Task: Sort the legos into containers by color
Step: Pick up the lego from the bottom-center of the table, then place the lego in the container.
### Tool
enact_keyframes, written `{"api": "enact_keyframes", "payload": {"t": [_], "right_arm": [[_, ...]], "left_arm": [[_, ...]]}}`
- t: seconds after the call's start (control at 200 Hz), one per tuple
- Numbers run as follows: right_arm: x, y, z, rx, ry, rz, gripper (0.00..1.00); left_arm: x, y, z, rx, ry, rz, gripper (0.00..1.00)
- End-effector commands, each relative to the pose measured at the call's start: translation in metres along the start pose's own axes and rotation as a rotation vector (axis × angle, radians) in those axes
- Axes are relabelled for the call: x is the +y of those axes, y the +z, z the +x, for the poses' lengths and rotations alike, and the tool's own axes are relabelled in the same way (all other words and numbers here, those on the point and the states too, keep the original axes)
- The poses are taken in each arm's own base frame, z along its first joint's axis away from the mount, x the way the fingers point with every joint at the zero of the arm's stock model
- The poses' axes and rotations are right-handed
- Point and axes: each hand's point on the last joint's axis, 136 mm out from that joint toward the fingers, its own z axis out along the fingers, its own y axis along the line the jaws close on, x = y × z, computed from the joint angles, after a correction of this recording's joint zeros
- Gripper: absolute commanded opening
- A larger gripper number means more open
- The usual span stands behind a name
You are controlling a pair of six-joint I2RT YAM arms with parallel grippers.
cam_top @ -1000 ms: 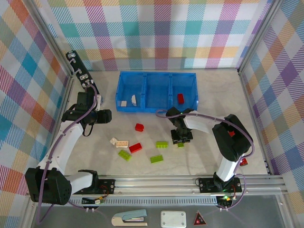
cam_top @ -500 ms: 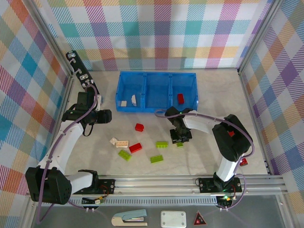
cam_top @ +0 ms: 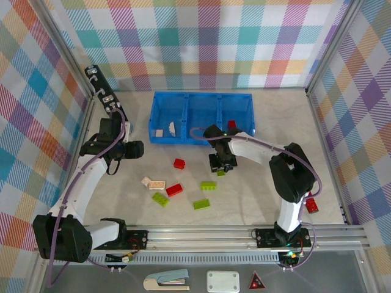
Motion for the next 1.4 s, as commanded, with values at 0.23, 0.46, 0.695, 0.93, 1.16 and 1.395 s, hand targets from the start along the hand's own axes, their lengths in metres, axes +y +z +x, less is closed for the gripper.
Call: {"api": "enact_keyframes", "payload": {"t": [0.23, 0.46, 0.695, 0.93, 1.16, 1.395], "right_arm": [[0.032, -0.017, -0.04, -0.026, 0.008, -0.021, 0.37], [0.045, -0.028, -0.078, -0.09, 0.003, -0.002, 0.37], [0.048, -0.031, -0.121, -0.153, 0.018, 0.014, 0.36], [0.039, -0.032, -0.161, -0.205, 0.054, 0.013, 0.37], [0.027, -0.028, -0.196, -0.253, 0.091, 0.02, 0.36], [0.024, -0.013, -0.219, -0.288, 0.114, 0.002, 0.36]], "left_arm": [[-0.004, -0.008, -0.01, -0.033, -0.021, 0.037, 0.67], [-0.004, -0.009, -0.01, -0.039, -0.023, 0.036, 0.67], [-0.005, -0.011, -0.011, -0.046, -0.023, 0.043, 0.67], [-0.004, -0.011, -0.012, -0.046, -0.024, 0.043, 0.67], [-0.005, -0.009, -0.011, -0.039, -0.024, 0.045, 0.67], [-0.003, -0.008, -0.01, -0.034, -0.024, 0.038, 0.67]]}}
